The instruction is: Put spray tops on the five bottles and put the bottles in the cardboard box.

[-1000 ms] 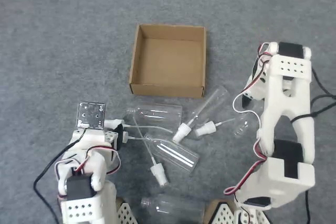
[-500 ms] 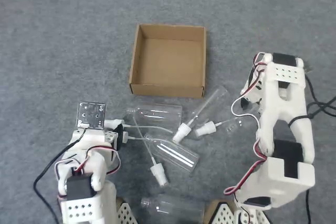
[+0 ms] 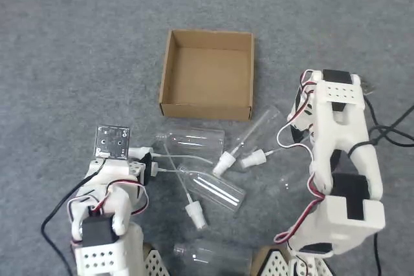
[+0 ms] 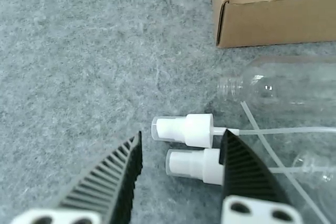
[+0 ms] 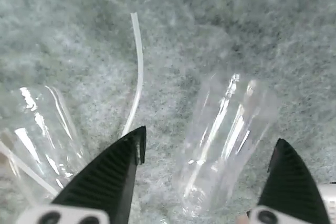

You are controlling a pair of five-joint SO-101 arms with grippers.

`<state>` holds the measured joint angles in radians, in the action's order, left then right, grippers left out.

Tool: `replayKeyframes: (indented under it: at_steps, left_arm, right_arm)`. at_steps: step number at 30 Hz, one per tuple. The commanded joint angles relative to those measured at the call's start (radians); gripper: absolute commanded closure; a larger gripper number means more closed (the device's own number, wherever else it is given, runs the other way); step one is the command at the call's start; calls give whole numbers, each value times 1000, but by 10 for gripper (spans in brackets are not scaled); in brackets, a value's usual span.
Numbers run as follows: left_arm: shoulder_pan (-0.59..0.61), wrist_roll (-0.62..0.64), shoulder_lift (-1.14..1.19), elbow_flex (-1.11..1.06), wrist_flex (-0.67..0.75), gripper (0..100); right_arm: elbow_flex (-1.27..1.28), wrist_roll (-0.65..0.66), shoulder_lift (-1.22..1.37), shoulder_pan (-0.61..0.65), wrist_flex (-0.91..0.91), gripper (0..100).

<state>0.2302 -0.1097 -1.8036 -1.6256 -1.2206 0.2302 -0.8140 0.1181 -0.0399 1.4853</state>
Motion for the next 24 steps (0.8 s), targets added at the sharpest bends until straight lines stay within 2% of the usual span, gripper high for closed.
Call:
replayKeyframes:
  at_steps: [1, 5, 17, 24]
  left_arm:
    - [6, 2, -18, 10, 23, 775]
    - [6, 2, -18, 10, 23, 775]
    - [6, 2, -18, 10, 23, 775]
    - [6, 2, -18, 10, 23, 775]
  right_arm:
    - [-35, -8, -81, 12, -5, 682]
    - [-72, 2, -81, 12, 13, 682]
    - [-227, 256, -81, 65, 202, 684]
    - [-258, 532, -81, 107, 275, 684]
